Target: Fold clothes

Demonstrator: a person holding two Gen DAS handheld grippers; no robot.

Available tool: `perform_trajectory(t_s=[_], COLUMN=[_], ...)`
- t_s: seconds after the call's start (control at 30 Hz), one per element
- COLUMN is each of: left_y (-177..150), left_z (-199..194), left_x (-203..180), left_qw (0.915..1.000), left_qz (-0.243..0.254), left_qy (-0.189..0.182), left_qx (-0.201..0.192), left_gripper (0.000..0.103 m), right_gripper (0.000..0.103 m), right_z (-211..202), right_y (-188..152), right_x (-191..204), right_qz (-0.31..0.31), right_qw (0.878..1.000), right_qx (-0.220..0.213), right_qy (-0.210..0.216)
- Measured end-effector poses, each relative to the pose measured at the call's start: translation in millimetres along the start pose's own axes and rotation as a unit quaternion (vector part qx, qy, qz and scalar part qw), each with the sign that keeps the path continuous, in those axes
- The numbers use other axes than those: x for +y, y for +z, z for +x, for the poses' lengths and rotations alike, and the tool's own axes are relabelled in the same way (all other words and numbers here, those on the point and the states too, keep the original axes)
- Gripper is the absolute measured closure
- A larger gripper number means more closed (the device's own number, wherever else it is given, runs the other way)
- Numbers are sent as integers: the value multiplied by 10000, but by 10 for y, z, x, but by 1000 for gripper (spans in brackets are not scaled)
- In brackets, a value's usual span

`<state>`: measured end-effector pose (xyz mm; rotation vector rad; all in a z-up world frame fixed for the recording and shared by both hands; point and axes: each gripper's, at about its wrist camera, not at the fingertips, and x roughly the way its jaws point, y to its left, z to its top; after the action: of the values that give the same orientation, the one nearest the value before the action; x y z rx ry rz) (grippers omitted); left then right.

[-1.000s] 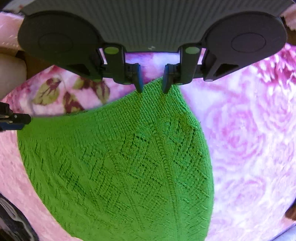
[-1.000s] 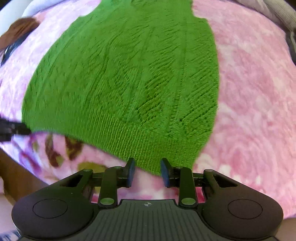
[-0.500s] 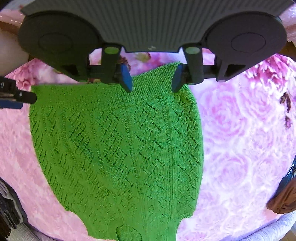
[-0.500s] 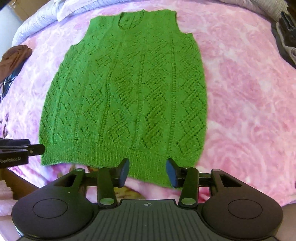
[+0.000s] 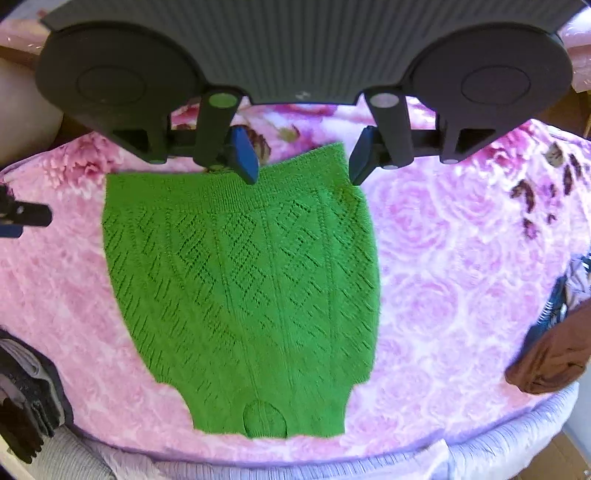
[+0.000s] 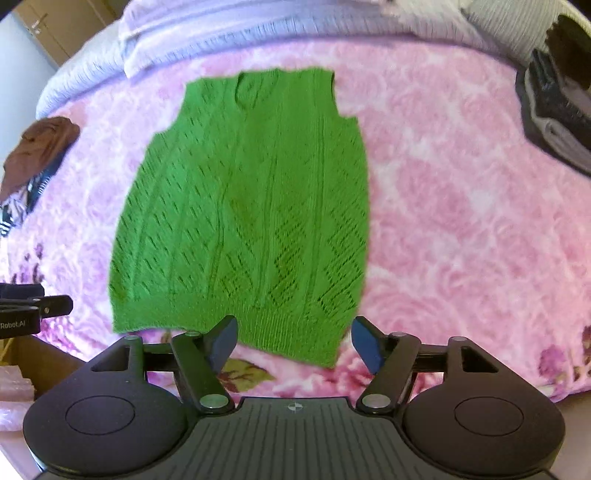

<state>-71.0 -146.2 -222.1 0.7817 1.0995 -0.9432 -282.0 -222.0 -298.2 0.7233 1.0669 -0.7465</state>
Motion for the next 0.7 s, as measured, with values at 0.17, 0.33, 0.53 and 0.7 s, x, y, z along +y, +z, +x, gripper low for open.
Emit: perform_trajectory(t_s=[0.17, 0.33, 0.53, 0.7], left_y=[9, 108, 364, 829], left_z=[-243, -246, 56, 592], left_x=[14, 60, 323, 593], left_qw=[9997, 9993, 9981, 9978], left_qz=[-80, -145, -256, -245], left_qy=[72, 73, 66, 103], left_qx=[-215, -344, -552, -611], left_gripper=[48, 48, 48, 48], right_gripper=[38, 38, 38, 41], right_z=[-333, -396, -74, 425], right_y=[38, 71, 312, 759], right_x=[-58, -166, -251, -386], right_qz=[6, 104, 55, 182], right_qw=[9994, 9986, 9976, 9950], right_qx=[-333, -485, -564, -865], right_qy=[69, 188, 388, 473])
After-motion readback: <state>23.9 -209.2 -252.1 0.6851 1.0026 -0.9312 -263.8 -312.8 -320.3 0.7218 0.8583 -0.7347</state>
